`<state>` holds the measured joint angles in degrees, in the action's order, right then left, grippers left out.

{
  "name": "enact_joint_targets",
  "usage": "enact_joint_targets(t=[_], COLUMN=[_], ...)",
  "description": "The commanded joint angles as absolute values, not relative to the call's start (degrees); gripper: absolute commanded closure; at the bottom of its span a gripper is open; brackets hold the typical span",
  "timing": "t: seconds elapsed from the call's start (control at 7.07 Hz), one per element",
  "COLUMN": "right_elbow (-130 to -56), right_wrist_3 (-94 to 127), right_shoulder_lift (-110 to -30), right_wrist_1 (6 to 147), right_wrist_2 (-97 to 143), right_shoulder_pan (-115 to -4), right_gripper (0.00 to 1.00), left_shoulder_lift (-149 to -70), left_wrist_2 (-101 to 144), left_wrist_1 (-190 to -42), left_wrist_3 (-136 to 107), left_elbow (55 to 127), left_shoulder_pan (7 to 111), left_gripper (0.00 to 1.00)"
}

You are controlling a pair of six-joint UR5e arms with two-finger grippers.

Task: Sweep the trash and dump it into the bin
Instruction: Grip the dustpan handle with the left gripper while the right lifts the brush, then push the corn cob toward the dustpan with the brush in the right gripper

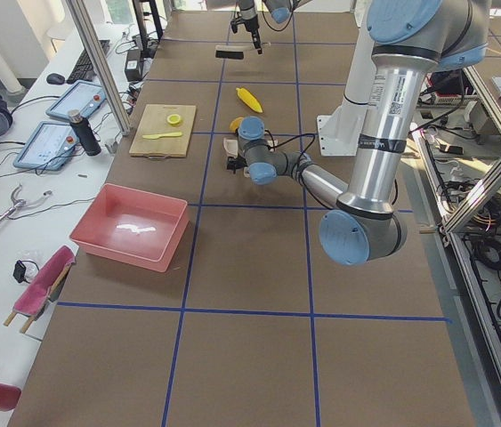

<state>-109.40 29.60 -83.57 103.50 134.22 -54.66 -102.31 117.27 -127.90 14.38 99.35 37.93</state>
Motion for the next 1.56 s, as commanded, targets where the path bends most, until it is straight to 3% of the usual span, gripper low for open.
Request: enact_joint_targets(t=[0.0, 0.28, 1.41], right_elbow=[-108.7, -105.1, -104.5], right_wrist_3=[30.3, 30.4, 43.1], right_shoulder_lift=[-78.2, -76.1, -66.5], right_wrist_1=[108.5, 108.9, 112.2], right_wrist_2=[132.4, 131.8, 133.2], right_shoulder_pan=[-49.6, -46.3, -36.4], right_gripper=[1.00, 1.00, 1.00], left_shoulder_lift=[-102.0, -102.0, -99.8], left_wrist_2=[117.2, 117.2, 117.1], left_wrist_1=[-129.0, -129.0, -134.6], left_wrist_3=[14.2, 14.1, 12.1], left_elbow=[99.2, 99.5, 99.3], left_shoulder_pan=[37.9, 37.5, 37.3], left_gripper=[0.03, 0.03, 0.03])
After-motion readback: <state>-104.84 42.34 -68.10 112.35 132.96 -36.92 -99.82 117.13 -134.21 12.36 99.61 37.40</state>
